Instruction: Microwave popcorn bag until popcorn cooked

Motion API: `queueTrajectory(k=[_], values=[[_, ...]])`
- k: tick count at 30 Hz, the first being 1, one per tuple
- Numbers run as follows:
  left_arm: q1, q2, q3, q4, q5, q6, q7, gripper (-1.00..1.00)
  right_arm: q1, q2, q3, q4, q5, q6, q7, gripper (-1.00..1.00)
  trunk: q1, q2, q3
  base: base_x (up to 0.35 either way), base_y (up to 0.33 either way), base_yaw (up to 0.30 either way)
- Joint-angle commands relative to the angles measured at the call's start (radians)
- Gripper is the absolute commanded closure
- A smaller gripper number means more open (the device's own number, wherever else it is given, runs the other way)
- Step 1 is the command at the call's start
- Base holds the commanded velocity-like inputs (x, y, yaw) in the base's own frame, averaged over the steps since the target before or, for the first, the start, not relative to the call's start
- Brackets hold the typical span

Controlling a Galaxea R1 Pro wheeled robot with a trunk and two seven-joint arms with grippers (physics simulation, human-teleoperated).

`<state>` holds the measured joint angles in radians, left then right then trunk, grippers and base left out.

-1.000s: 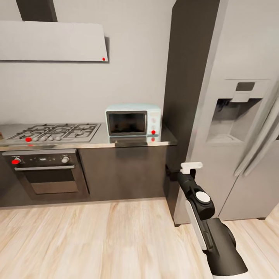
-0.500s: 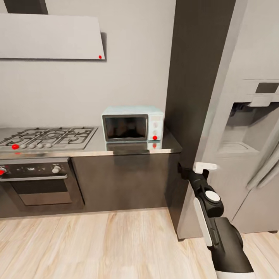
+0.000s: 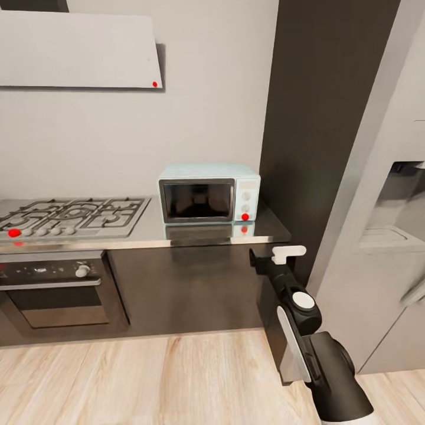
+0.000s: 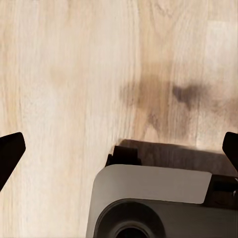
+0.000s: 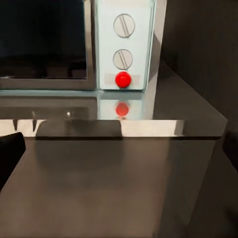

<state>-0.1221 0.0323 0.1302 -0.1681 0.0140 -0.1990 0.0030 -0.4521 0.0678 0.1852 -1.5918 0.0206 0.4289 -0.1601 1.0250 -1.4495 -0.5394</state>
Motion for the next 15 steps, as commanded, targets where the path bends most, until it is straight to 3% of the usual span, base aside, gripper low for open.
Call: queueTrajectory(k=[1, 4, 11, 15], values=[[-0.001, 0.0, 0.002, 0.001, 0.001, -0.003, 0.0, -1.0, -0.002, -0.002, 0.0, -0.001, 0.002, 0.007, -0.004, -1.0, 0.0, -0.001, -0.001, 0.009, 0.006, 0.0], [-0.001, 0.0, 0.003, 0.002, 0.002, -0.003, 0.001, -1.0, -0.005, -0.015, 0.003, -0.002, 0.002, 0.013, 0.001, -1.0, 0.0, -0.001, -0.001, 0.133, 0.002, 0.0], [-0.001, 0.0, 0.004, 0.002, 0.003, -0.003, 0.002, -1.0, -0.025, -0.017, 0.004, -0.001, 0.0, 0.018, 0.005, -1.0, 0.0, -0.001, -0.001, 0.321, 0.057, 0.0], [-0.001, 0.0, 0.005, 0.002, 0.003, -0.003, 0.002, -1.0, -0.025, -0.015, 0.042, -0.001, 0.0, 0.017, 0.008, -1.0, 0.0, -0.001, -0.001, 0.341, 0.132, 0.0]])
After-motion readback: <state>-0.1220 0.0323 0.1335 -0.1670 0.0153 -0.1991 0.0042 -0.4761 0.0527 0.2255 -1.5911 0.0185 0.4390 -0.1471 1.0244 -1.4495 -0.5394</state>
